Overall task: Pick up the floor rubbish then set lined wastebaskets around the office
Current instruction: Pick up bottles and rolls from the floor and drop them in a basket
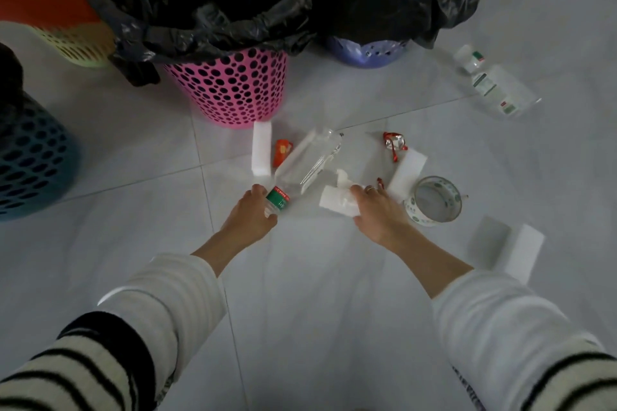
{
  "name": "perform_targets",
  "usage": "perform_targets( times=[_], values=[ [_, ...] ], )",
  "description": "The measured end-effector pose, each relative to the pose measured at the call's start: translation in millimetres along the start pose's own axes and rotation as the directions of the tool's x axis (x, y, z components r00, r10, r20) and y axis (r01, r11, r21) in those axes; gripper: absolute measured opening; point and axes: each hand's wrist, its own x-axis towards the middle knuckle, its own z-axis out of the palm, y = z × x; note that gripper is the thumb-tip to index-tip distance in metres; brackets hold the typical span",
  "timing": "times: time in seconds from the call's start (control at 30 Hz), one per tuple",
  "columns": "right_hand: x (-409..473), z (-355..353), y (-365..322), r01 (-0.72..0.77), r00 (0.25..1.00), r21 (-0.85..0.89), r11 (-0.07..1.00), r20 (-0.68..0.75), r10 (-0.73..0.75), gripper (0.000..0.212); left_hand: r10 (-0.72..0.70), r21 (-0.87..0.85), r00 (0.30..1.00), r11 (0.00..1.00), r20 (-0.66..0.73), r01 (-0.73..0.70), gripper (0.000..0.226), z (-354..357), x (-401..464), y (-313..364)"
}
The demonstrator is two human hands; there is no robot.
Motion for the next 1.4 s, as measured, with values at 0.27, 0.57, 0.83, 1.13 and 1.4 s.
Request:
perform_targets(
  times=[0.27, 0.57, 0.83, 1.13, 1.4],
  values=[
    [-3.0, -55.8, -6.6, -0.098, 0.881, 0.824, 0.559, -0.189, 0.434, 0.057, 0.141, -0.279, 0.947, 0.934, -0.287, -0.224, 0.035, -38.7, -19.0, 13.0],
    [-5.0, -172.2, -71.4, 0.364, 0.688, 0.854, 0.373, -0.516, 0.51, 0.058, -0.005, -0.457, 0.619, 0.68, -0.785, -0.574, 0.008, -142.6, -64.0, 63.4],
    [34.3, -230.5, -145.4, 0.336, 0.867, 0.919, 0.205, -0.387, 0.315, 0.039, -0.305, -0.696, 0.651, 0.514, -0.695, -0.502, 0.028, -209.6, -60.5, 61.7],
    [36.9, -261.4, -152.0, 0.116, 0.993, 0.952, -0.284, -0.105, 0.053, 0.057, -0.152, -0.808, 0.847, 0.424, -0.509, -0.41, 0.049, -215.7, -54.2, 46.3],
    [22.5, -181.5, -85.9, 0.049, 0.932, 0.999, 0.01, -0.049, 0.359, 0.017, 0.16, -0.525, 0.94, 0.795, -0.3, -0.303, 0.016, -145.6, -36.0, 49.6]
  ],
)
